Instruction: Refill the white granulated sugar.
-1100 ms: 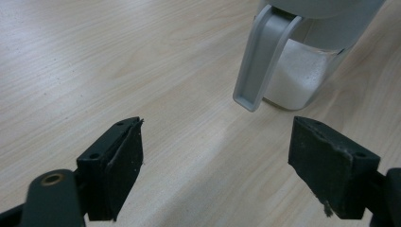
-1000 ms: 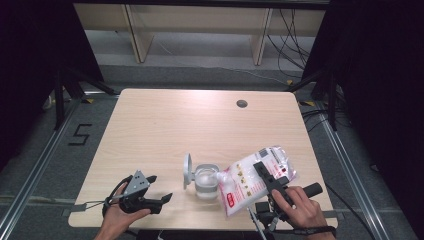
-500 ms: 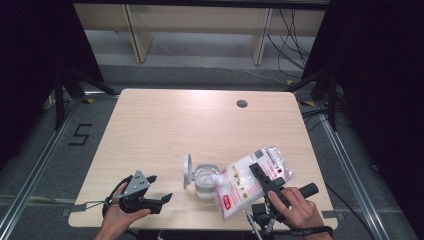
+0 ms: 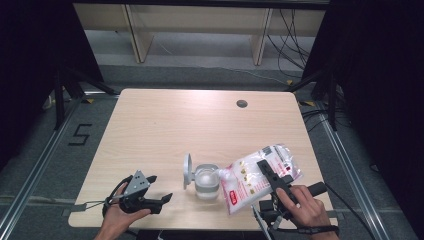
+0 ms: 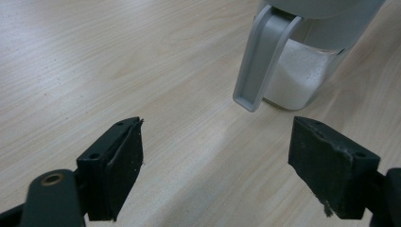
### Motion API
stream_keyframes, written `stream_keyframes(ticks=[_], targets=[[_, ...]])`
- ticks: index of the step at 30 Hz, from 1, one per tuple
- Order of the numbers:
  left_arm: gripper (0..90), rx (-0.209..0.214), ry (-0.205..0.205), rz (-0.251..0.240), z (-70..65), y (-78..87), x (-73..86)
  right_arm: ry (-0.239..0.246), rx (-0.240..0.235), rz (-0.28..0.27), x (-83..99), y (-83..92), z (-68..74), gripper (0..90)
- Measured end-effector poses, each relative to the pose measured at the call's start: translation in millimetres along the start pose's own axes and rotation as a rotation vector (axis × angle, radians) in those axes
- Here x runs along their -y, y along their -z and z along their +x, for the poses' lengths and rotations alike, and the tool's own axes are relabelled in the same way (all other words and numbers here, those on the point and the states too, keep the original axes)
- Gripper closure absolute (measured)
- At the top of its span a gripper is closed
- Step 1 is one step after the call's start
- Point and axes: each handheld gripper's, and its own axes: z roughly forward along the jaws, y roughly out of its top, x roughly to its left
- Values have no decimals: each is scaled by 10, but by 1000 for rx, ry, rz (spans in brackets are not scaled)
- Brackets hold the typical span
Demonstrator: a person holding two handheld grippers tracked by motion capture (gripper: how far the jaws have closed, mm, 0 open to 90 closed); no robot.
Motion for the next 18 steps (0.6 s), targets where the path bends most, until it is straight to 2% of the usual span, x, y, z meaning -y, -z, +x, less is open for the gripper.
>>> stream_keyframes(ticks=[1,2,3,4,5,6,7,8,9,10,11,12,13,14,15,16,17,18], targets=[[183,3,4,-3,-3,-2,0,-41,-6,10,-1,11,42,713],[183,1,1,-1,0,-1,0,-44,-7,19,-5,26,50,714],[183,0,0,0,0,-1,0,-13,-14,4,-22,24,24,714],[183,1,-4,-1,1,0,-1,-45,-17,8,-30,31,62,714],[183,0,-3,-1,0,0,-1,-8,-21,4,-43,30,36,714],[183,-3,-10,5,6,2,-2,-8,-7,-17,-58,15,42,714],[183,-5,-13,9,8,3,-2,-15,-24,-4,-78,17,45,714],[183,-5,-14,9,8,3,-2,-6,-9,-21,-93,0,46,715],[183,2,0,-3,-4,-4,-1,-16,-26,-6,-103,7,48,715],[183,5,-1,-5,-4,-7,0,17,-13,-30,-112,-10,22,715],[183,5,-1,-4,-5,-8,0,-25,-16,-17,-117,-7,52,715],[183,2,-1,-11,-6,-13,3,-22,-14,-18,-124,-16,41,715],[183,2,-1,-11,-5,-14,3,2,1,-42,-131,-38,15,716],[183,2,7,-17,-10,-19,5,-29,-19,-17,-140,-35,24,716],[183,4,4,-6,-7,-13,1,-59,-12,-15,-138,-43,44,716],[183,4,5,-7,-7,-14,1,-30,-10,-23,-122,-56,27,716],[183,1,7,-15,-10,-19,4,-37,-7,-16,-123,-52,22,717],[183,1,3,-14,-7,-17,3,2,-7,-25,-118,-62,-11,716]])
